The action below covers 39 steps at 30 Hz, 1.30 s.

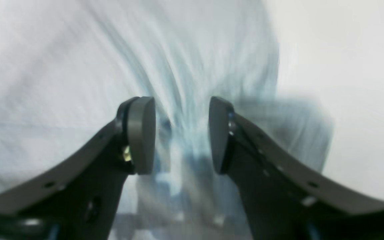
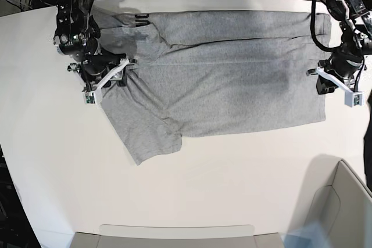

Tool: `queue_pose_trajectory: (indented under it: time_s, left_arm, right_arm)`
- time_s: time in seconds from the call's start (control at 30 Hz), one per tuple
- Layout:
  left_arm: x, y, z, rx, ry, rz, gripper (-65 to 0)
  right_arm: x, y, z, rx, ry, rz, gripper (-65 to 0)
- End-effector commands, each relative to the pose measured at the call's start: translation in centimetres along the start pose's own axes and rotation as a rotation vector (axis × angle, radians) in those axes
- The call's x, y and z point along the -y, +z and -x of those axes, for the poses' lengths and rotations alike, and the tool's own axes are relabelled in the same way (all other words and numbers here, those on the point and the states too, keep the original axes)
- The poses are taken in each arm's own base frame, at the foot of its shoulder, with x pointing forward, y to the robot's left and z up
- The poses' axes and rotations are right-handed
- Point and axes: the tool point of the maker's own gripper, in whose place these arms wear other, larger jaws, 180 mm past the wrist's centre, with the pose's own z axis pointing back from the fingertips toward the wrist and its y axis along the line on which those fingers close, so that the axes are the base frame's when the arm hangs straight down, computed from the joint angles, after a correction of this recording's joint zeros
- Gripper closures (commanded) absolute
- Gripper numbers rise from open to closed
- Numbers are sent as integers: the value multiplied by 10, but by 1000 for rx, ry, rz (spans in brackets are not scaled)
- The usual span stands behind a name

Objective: Fold the T-shirt properly
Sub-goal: 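Reach both grippers down to the hem corners of the shirt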

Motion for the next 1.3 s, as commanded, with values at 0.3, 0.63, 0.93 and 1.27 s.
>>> queue_pose_trajectory:
  time_s: [0.3,0.63,0.93,1.27]
  left_arm:
    - [13,-2,-9,25,-30,33,-122]
    - [30,-9,-13,57,18,73,-122]
    - [31,-9,-29,96,20,77,-122]
    - [23,-23,-15,47,67,82,-124]
  right_arm:
    - [56,-45,-130,124,-38,34,-267]
    - [100,-122,-89,-12,-82,71,-267]
    - [68,-144,-60,-66,-65,23,-267]
    - [18,-154,-49,-100,10,-91,-267]
